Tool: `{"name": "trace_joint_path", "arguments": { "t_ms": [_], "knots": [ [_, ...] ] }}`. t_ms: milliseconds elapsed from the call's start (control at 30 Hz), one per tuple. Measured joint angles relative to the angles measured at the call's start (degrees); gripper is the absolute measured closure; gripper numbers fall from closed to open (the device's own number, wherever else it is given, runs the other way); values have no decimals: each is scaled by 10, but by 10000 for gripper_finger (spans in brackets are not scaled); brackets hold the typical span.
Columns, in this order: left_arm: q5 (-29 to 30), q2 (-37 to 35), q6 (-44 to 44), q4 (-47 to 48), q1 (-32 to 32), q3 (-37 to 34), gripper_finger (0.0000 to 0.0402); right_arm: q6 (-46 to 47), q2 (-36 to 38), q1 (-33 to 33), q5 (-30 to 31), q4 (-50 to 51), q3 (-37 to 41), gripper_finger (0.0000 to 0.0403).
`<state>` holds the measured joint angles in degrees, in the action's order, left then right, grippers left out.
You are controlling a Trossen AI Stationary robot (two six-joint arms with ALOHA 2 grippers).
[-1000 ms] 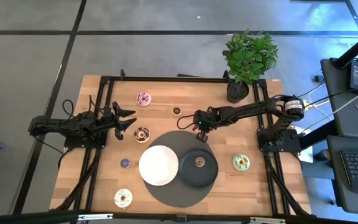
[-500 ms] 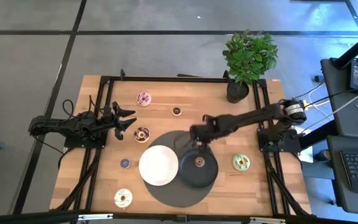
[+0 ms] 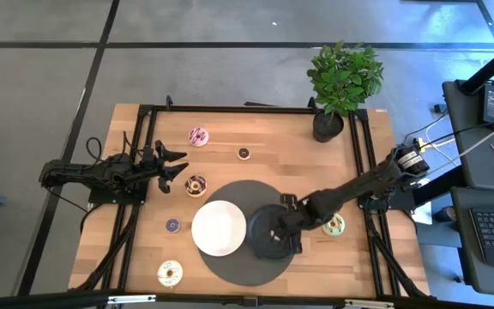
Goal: Pick & Place donuts
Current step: Put the small yellow donut on the black plate
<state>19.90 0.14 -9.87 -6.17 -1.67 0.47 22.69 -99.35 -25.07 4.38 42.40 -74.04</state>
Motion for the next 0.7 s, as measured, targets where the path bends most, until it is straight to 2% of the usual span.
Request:
{"name": "trace_joint_path", "arguments": {
  "t_ms": [167,367,700],
  "knots": [
    [0,0,0,0,0,0,217,31,0,-19,1,-69,20,394],
    [0,0,0,0,0,0,217,71,0,-22,1,-150,83,393],
    [0,0,0,0,0,0,219,106,0,-17,6,-191,136,393]
  ]
}}
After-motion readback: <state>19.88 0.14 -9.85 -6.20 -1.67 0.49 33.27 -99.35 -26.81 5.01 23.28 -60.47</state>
